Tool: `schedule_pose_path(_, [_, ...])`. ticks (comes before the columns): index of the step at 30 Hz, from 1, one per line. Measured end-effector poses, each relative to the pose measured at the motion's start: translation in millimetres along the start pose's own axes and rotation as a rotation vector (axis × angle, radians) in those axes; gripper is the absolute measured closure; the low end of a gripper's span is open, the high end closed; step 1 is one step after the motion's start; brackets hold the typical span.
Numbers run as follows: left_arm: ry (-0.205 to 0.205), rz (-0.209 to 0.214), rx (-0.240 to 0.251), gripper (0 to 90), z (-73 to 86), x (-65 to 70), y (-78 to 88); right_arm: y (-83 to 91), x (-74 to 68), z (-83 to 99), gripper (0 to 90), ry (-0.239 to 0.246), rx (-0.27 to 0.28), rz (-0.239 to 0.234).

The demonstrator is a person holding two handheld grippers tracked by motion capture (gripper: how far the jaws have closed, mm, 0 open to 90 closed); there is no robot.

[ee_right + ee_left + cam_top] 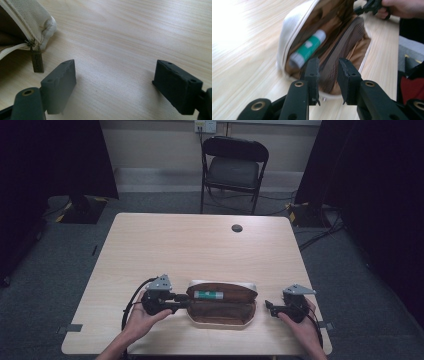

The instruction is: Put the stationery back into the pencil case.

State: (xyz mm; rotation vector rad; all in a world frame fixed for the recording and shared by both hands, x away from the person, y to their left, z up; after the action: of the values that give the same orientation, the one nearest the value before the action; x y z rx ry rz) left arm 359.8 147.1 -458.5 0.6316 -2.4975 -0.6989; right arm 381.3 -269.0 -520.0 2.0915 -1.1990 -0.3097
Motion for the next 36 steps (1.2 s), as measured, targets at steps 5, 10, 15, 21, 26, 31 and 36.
schedule_pose_path(5, [0.013,-0.036,0.009,67.2,6.1,-7.1,12.6,0.0,-0.1,0.0,17.1,-0.001,0.0,0.0])
schedule_pose_path(10, [0.033,-0.081,0.027,58.1,9.6,-13.8,28.5,0.3,-0.4,0.2,17.1,-0.003,0.0,0.003])
schedule_pose_path(15, [0.07,-0.135,0.046,49.1,17.6,-26.8,44.7,0.3,-0.4,0.2,17.1,-0.003,-0.001,0.003])
schedule_pose_path(21, [0.092,-0.199,0.032,36.1,30.5,-41.7,60.5,0.1,-0.4,0.0,17.0,-0.004,-0.001,0.004])
schedule_pose_path(26, [0.13,-0.295,0.04,31.5,45.0,-61.7,76.1,0.0,-0.5,-0.1,16.9,-0.005,-0.001,0.005])
schedule_pose_path(31, [0.173,-0.34,0.037,29.7,58.7,-82.6,82.7,-0.1,-0.5,-0.1,16.9,-0.005,-0.001,0.005])
schedule_pose_path(36, [0.199,-0.39,-0.008,27.3,71.5,-100.7,83.9,0.0,-0.5,-0.1,16.9,-0.005,-0.001,0.006])
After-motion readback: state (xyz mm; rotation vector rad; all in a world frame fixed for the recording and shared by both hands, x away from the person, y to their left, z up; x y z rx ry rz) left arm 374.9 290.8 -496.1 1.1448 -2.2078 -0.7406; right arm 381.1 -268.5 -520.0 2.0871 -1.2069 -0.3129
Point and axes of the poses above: each handheld gripper's, and its own axes: y roughly backward along the jaws, z roughly out of its underside, x roughly to its right, the point moved 3 cm from there along -y, roughly forward along the jaws, and after that the axes turned 9 degrees about y, right-handed, at the moved point
